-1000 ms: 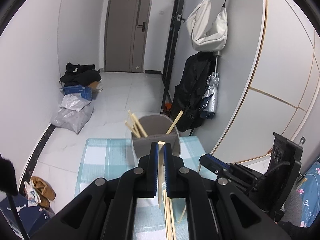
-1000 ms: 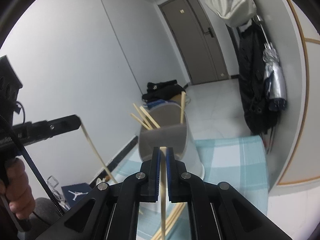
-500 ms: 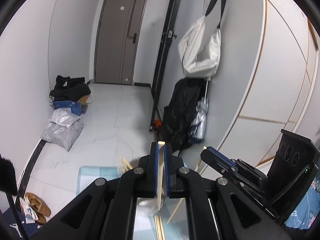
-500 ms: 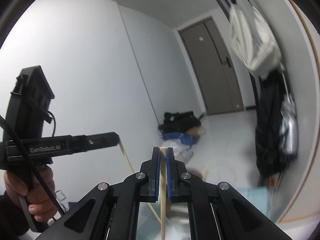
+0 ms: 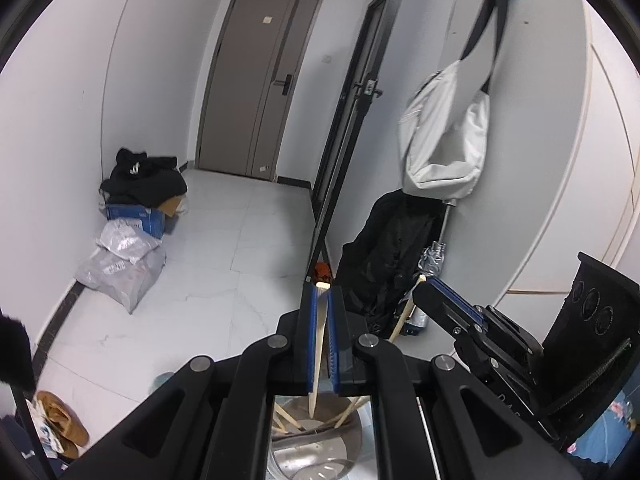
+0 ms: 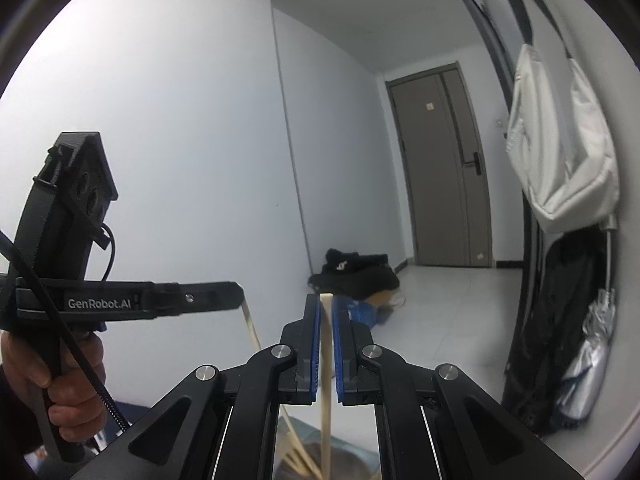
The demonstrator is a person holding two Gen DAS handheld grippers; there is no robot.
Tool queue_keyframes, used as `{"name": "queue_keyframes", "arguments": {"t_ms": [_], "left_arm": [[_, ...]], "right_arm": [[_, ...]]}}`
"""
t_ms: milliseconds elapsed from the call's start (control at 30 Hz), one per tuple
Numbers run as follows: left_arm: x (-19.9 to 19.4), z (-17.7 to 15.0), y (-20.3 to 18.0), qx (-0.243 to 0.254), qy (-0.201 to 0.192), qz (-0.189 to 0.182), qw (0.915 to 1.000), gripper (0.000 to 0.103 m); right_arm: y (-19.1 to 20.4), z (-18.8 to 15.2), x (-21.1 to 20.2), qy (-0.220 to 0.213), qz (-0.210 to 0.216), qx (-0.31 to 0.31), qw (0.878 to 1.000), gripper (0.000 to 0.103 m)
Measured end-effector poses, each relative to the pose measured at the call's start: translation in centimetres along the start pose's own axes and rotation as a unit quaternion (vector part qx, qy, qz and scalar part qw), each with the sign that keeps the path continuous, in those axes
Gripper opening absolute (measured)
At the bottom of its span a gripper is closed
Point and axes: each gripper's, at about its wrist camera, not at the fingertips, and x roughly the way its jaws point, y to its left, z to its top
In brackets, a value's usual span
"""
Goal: Organize utensils
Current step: 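Raise both held chopsticks above the white holder's opening, then lower the chopsticks into the holder and open both grippers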
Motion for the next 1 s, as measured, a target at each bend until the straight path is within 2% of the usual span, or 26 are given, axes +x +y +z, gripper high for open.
{"name": "queue_keyframes", "arguments": {"t_ms": [267,467,567,633,700,733,767,800,833,867,1000], "left_arm": [[2.8,-1.5,2.0,0.000,0.016,-0.021,0.9996,0.002],[3.7,-2.0,2.2,-0.002,0.038,-0.033,0.9987,0.002],[3.8,-2.2,2.4,-0.006,0.046,-0.024,0.9987,0.002],[3.9,-2.3,2.6,-0.010,0.053,-0.005,0.9985,0.003],[3.7,-2.6,2.7,-0.015,0.059,0.020,0.9980,0.010],[3.5,-2.8,2.8,-0.017,0.059,0.031,0.9976,0.019],[3.1,-2.9,2.8,-0.019,0.057,0.040,0.9974,0.034],[2.9,-3.0,2.9,-0.022,0.054,0.048,0.9971,0.042],[2.3,-3.2,2.9,-0.026,0.045,0.059,0.9969,0.054],[1.7,-3.3,2.8,-0.026,0.037,0.066,0.9968,0.059],[0.4,-3.7,2.7,-0.023,0.034,0.091,0.9950,0.061]], "right_arm": [[-0.6,-2.5,3.4,0.027,0.014,-0.039,0.999,0.005],[-1.3,-4.9,4.6,0.059,0.026,-0.038,0.997,0.005],[-1.2,-6.3,4.8,0.081,0.028,-0.045,0.995,0.005],[-1.1,-7.5,5.0,0.104,0.033,-0.044,0.993,0.006],[-1.3,-7.9,4.9,0.110,0.028,-0.041,0.993,0.008],[-1.3,-8.0,4.6,0.115,0.027,-0.038,0.992,0.012],[-1.4,-8.2,4.5,0.121,0.025,-0.032,0.992,0.016],[-1.5,-8.3,4.1,0.122,0.021,-0.026,0.992,0.025],[-1.6,-8.2,4.0,0.122,0.021,-0.021,0.992,0.029],[-1.5,-8.1,3.5,0.121,0.020,-0.017,0.992,0.029],[-1.1,-7.7,1.8,0.116,0.008,-0.006,0.993,0.040]]}}
